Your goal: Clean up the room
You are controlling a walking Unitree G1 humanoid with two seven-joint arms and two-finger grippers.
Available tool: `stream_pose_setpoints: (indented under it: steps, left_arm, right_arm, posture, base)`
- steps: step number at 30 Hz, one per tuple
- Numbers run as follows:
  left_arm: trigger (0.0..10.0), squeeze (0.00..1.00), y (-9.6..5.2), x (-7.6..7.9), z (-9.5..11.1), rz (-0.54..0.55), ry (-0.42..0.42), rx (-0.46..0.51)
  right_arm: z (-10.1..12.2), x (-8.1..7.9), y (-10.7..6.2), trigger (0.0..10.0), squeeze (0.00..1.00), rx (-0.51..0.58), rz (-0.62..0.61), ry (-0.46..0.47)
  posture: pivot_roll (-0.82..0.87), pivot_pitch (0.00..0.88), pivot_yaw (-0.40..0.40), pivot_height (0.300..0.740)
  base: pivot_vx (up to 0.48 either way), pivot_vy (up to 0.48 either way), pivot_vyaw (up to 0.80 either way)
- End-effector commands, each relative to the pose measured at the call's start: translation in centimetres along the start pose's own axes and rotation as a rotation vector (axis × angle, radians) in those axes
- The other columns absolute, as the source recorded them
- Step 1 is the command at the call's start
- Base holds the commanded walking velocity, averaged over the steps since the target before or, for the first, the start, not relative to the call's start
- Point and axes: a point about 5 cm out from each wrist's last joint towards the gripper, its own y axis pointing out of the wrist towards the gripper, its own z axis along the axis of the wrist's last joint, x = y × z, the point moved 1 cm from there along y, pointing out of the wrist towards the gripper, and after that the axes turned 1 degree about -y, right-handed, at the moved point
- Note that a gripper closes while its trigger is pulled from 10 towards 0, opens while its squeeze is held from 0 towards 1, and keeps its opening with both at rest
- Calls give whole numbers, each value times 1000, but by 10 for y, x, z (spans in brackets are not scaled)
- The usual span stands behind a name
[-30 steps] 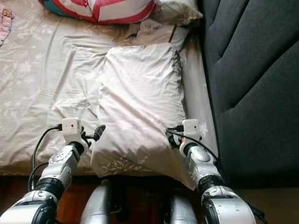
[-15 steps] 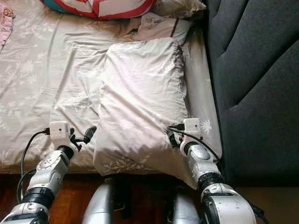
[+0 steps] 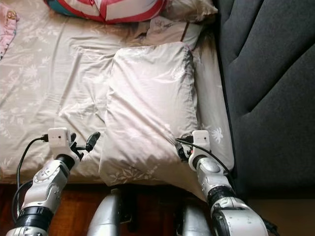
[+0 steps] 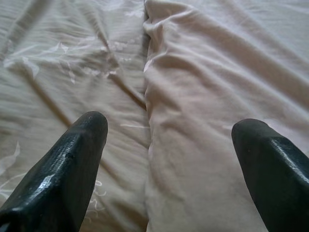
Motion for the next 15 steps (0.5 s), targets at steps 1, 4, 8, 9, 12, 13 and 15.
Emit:
stream_pose_setpoints:
  steps: [1, 4, 8, 9, 12, 13, 15]
  left_arm:
    - [10000, 0, -8, -8, -5, 28, -14, -28]
    - [10000, 0, -9, -7, -3, 26, -15, -27]
    - [10000, 0, -10, -7, -1, 28, -17, -28]
    - [10000, 0, -11, -6, -1, 28, -20, -26]
    - [10000, 0, -15, -6, -4, 31, -29, -25]
    - [10000, 0, -16, -6, -5, 33, -30, -26]
    - [10000, 0, -18, -7, -6, 37, -31, -28]
  right_arm:
    - [-49, -8, -7, 0, 0, -183, 19, 18]
    - [-50, -8, -7, 0, 0, -185, 13, 12]
    - [-51, -10, -7, 0, 0, -187, 19, 11]
    - [-51, -11, -7, 0, 0, -188, 24, 10]
    - [-54, -13, -7, 0, 0, -194, 30, -19]
    - [-54, -13, -7, 0, 0, -195, 30, -20]
    - [-54, -13, -8, 0, 0, -193, 34, -16]
  posture:
    - [49, 341, 58, 668]
    - [50, 339, 57, 668]
    - [48, 333, 57, 668]
    - [48, 333, 57, 668]
    - [46, 326, 53, 668]
    - [46, 326, 53, 668]
    - [46, 324, 51, 668]
  base:
    - [0, 0, 0]
    - [0, 0, 0]
    - [0, 0, 0]
    - [0, 0, 0]
    - [0, 0, 0]
    - [0, 0, 0]
    - [0, 0, 0]
